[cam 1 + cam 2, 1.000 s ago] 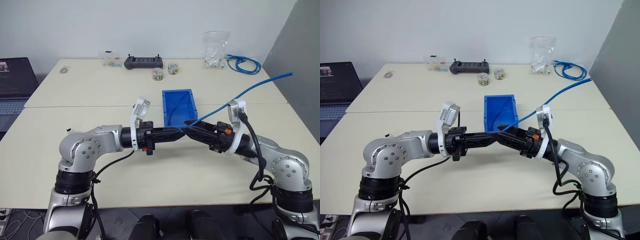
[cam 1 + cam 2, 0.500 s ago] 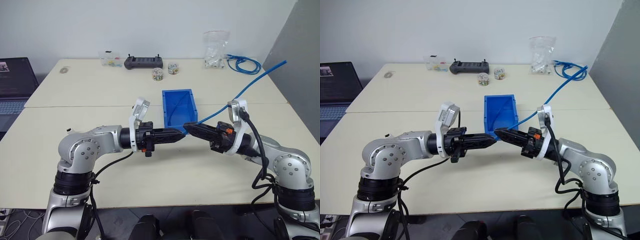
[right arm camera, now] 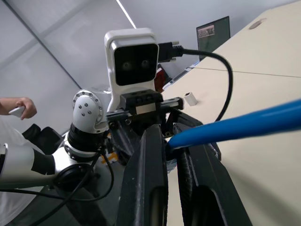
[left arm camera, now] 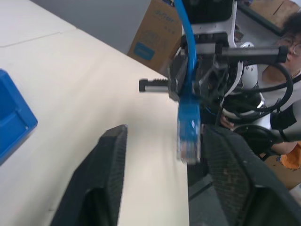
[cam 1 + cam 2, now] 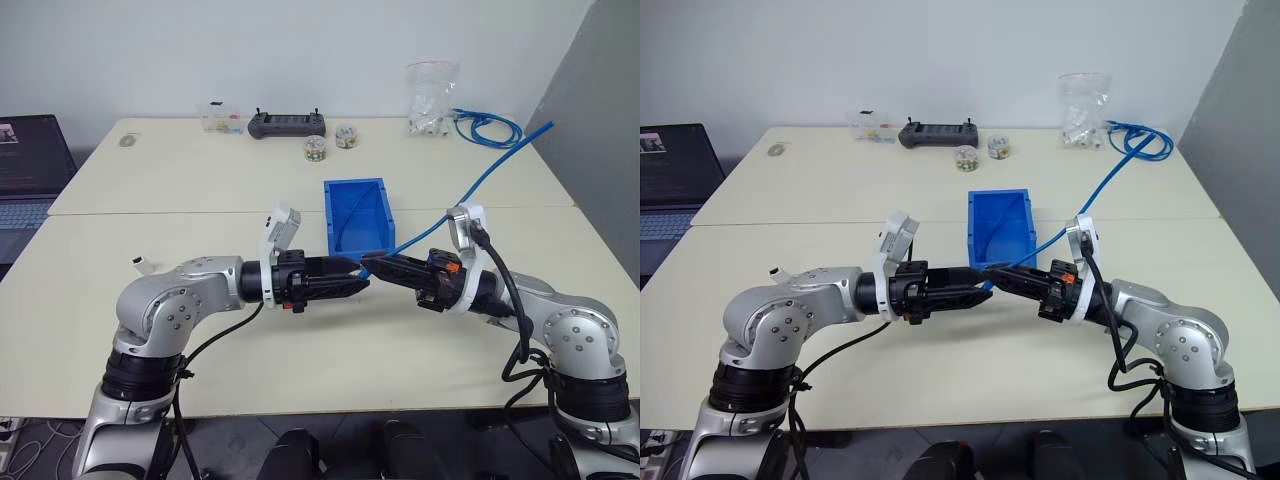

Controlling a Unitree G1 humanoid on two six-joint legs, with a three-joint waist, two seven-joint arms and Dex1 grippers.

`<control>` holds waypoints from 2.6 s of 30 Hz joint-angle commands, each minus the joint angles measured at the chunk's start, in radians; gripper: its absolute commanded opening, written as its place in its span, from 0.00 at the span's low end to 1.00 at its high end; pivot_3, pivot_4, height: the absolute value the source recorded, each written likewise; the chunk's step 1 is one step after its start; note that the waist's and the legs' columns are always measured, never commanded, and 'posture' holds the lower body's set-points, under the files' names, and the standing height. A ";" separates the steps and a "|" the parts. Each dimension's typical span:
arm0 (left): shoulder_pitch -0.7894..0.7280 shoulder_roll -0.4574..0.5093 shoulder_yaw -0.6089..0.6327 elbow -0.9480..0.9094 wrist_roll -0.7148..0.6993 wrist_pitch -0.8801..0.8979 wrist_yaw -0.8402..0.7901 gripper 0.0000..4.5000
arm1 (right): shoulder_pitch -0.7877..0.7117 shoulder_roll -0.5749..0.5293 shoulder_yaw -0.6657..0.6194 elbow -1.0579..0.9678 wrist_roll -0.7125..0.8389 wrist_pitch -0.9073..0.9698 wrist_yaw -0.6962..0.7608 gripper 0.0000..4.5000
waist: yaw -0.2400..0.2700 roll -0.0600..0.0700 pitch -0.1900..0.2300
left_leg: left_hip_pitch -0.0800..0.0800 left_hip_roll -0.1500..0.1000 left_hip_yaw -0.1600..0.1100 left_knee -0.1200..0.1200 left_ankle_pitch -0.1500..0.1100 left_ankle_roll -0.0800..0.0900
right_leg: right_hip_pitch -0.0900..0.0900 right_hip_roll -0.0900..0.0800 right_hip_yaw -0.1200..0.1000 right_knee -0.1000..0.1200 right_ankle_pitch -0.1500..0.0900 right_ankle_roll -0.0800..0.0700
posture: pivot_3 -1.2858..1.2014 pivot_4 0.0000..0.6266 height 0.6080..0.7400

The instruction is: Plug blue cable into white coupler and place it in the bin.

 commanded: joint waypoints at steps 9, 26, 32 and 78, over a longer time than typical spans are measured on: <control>0.212 0.099 0.088 -0.149 0.231 -0.153 0.236 1.00 | -0.026 -0.022 0.008 0.058 -0.178 -0.135 0.065 0.00 | 0.001 0.001 0.000 | 0.000 0.000 0.000 0.000 0.000 0.000 | 0.000 0.000 0.000 -0.001 0.000 0.000 | 0.52 0.24 1.00; 0.374 -0.275 0.391 0.041 0.655 -0.210 1.042 1.00 | -0.016 -0.022 0.043 0.098 -0.299 -0.192 0.117 0.00 | 0.016 0.000 0.000 | 0.000 0.000 -0.001 0.000 0.000 0.000 | 0.000 0.000 -0.001 0.000 0.000 0.000 | 0.52 0.24 1.00; 0.222 -0.227 0.488 0.239 0.623 -0.195 1.027 1.00 | -0.028 -0.019 0.045 0.101 -0.307 -0.189 0.120 0.00 | 0.024 -0.001 0.000 | -0.001 -0.001 0.000 0.000 0.000 0.000 | 0.000 -0.001 -0.001 -0.001 0.000 0.000 | 0.52 0.24 1.00; -0.137 -0.067 0.444 0.788 0.706 -0.324 0.994 0.29 | -0.029 -0.009 0.071 0.056 -0.322 -0.179 0.102 0.00 | 0.024 -0.001 0.000 | -0.001 -0.001 -0.001 0.000 0.000 -0.001 | -0.001 -0.002 -0.001 0.000 0.001 0.000 | 0.52 0.24 1.00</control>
